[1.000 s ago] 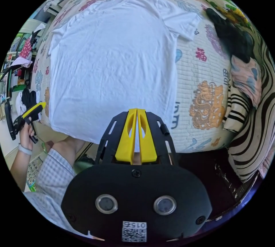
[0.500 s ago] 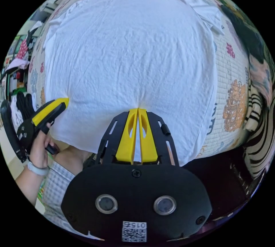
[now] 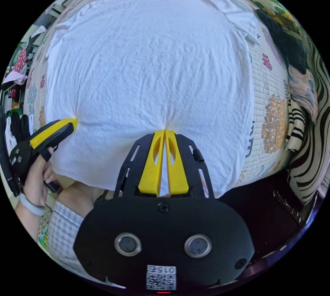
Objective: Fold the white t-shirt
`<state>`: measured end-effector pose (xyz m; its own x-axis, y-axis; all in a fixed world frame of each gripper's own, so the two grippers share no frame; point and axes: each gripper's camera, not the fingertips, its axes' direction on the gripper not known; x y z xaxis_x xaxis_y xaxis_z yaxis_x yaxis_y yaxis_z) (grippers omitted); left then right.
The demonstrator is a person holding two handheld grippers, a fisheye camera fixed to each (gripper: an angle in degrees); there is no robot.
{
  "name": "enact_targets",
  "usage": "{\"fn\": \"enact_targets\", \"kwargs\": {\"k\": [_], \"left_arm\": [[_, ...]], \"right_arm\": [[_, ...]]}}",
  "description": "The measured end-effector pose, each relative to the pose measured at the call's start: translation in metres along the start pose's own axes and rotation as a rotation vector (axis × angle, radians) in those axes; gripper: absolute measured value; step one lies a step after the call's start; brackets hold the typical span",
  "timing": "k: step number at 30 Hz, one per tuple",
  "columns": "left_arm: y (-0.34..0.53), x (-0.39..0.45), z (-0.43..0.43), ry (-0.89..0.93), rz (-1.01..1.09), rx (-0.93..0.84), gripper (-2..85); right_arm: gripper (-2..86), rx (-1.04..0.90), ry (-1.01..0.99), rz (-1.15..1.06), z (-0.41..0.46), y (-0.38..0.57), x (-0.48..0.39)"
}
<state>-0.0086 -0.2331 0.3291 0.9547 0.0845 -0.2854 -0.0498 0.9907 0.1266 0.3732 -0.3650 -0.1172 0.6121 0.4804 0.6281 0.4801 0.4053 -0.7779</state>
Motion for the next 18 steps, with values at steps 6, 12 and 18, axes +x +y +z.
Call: {"fn": "enact_targets", "kwargs": {"k": [6,12,18], "left_arm": [[-0.025,-0.007,-0.007,0.140,0.053,0.085,1.9],[-0.101,0.034,-0.030,0.213,0.247,0.239,6.1],[-0.228,0.101,-0.017,0.285,0.431,0.310,7.4]], "right_arm": [[-1.0,0.030,-0.097,0.063,-0.051,0.008,0.017],[-0.3,0.256,-0.092,0.181,-0.136,0.003,0.085],[2.6,0.394,-0.282,0.250,-0.188,-0.017,0.162]]}}
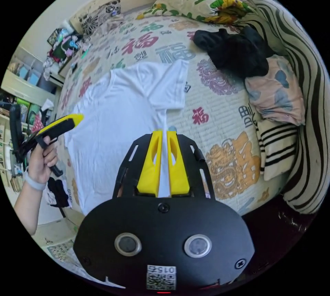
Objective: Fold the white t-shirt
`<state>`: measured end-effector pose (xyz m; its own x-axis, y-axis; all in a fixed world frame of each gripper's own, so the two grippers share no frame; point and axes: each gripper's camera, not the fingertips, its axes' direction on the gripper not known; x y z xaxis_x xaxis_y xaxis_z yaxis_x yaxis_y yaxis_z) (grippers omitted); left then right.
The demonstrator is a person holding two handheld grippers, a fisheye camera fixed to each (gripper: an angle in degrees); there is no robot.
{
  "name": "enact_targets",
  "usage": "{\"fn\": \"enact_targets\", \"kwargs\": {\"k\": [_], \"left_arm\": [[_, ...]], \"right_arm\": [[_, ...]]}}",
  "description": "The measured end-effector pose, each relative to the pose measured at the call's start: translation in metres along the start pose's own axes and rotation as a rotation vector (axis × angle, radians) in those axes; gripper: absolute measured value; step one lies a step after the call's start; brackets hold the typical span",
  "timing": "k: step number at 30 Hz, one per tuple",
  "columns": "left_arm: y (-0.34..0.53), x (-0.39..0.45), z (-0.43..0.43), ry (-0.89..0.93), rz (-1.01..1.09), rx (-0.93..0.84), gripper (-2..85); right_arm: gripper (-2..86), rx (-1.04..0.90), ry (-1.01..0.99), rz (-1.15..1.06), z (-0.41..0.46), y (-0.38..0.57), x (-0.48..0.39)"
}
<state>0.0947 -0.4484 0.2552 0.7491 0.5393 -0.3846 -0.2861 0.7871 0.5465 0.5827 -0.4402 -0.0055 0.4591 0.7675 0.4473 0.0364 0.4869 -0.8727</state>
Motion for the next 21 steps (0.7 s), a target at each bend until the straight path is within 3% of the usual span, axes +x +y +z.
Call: {"fn": "enact_targets", "kwargs": {"k": [10,21], "left_arm": [[-0.162,0.037,0.167,0.025,0.195,-0.118,9.2],[-0.189,0.047,0.295,-0.059,0.360,-0.336,9.2]], "right_arm": [[7.3,0.014,-0.107,0.055,-0.029,-0.042,0.028],[8.2,-0.057,-0.228,0.206,-0.047,-0.078,0.036]]}}
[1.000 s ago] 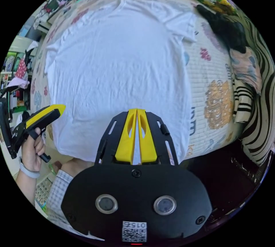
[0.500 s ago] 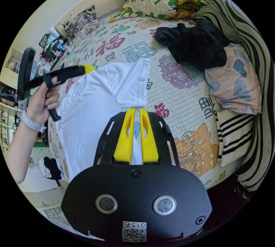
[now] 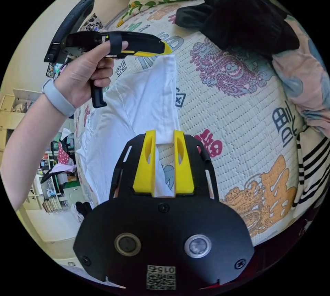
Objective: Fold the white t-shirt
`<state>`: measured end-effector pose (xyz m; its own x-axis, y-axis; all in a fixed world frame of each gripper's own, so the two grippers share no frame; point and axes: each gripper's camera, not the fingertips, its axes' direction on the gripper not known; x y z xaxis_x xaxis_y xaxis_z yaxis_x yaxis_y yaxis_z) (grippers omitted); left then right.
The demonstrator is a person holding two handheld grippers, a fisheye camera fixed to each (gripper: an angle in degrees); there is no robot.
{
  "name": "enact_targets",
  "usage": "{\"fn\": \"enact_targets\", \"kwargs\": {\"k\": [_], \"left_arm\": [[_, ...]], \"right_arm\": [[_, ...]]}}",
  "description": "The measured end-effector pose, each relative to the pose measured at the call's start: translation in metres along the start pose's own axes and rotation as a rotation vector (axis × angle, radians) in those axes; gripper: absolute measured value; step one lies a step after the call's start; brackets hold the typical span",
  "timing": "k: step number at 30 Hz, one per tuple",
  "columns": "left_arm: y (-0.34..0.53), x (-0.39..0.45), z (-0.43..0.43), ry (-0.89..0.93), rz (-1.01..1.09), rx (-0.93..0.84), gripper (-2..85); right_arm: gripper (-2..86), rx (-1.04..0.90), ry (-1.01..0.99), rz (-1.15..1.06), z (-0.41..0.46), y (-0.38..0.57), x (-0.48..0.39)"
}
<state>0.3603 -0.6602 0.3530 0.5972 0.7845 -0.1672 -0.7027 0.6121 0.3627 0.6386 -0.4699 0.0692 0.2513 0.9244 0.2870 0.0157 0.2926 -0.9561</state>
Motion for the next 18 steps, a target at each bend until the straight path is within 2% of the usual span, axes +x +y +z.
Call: {"fn": "enact_targets", "kwargs": {"k": [10,14,18], "left_arm": [[-0.011,-0.011,0.032,0.048,0.064,-0.010,2.0],[-0.009,-0.020,0.028,0.066,0.051,0.013,0.6],[-0.004,-0.030,0.016,0.089,0.055,0.050,0.1]], "right_arm": [[7.1,-0.043,-0.035,0.065,-0.041,0.004,0.005],[6.7,-0.087,-0.007,0.080,-0.035,-0.007,-0.004],[4.0,-0.046,-0.076,0.086,-0.042,0.002,-0.005]]}}
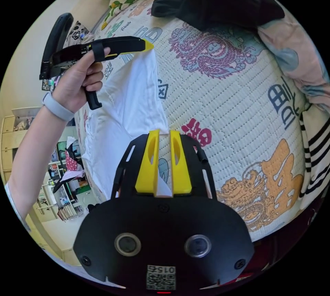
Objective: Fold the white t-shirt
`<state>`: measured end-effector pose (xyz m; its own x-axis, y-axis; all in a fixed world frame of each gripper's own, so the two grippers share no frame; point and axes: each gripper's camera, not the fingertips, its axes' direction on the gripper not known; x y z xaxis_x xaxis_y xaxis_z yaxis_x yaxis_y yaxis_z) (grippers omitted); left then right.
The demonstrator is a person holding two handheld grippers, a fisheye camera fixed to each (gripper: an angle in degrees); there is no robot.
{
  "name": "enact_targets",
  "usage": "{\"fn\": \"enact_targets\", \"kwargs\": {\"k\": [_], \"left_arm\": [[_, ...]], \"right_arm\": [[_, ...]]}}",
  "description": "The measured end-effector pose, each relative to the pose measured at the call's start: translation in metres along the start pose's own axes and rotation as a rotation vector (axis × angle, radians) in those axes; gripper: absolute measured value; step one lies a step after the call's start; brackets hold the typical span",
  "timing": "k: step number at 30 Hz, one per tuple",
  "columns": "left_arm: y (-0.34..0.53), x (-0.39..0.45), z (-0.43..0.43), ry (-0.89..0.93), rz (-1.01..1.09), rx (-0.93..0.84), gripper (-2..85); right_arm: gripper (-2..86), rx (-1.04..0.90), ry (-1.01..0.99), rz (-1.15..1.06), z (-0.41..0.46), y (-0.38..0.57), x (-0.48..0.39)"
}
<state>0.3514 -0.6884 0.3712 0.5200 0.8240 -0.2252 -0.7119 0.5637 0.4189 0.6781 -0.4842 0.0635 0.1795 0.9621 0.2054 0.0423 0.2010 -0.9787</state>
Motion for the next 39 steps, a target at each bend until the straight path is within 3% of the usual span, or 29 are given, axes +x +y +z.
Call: {"fn": "enact_targets", "kwargs": {"k": [8,12,19,27,31,39], "left_arm": [[0.009,-0.013,-0.045,0.019,0.026,0.083,-0.1],[0.043,-0.028,-0.098,0.027,-0.018,0.213,-0.1],[0.201,-0.080,-0.183,-0.023,-0.403,0.445,0.0],[0.309,-0.100,-0.175,0.006,-0.613,0.409,1.8],[0.337,-0.089,-0.218,-0.029,-0.661,0.468,3.7],[0.313,-0.079,-0.251,0.065,-0.590,0.450,3.2]], "right_arm": [[-0.1,0.089,-0.021,-0.030,-0.012,0.014,-0.016],[-0.2,0.150,-0.025,-0.167,-0.029,0.037,-0.042],[-0.1,0.091,0.111,-0.558,-0.001,0.075,-0.114],[2.9,-0.158,0.221,-0.731,0.096,0.110,-0.143],[5.1,-0.199,0.230,-0.754,0.106,0.117,-0.149],[-0.2,-0.201,0.237,-0.722,0.168,0.079,-0.182]]}}
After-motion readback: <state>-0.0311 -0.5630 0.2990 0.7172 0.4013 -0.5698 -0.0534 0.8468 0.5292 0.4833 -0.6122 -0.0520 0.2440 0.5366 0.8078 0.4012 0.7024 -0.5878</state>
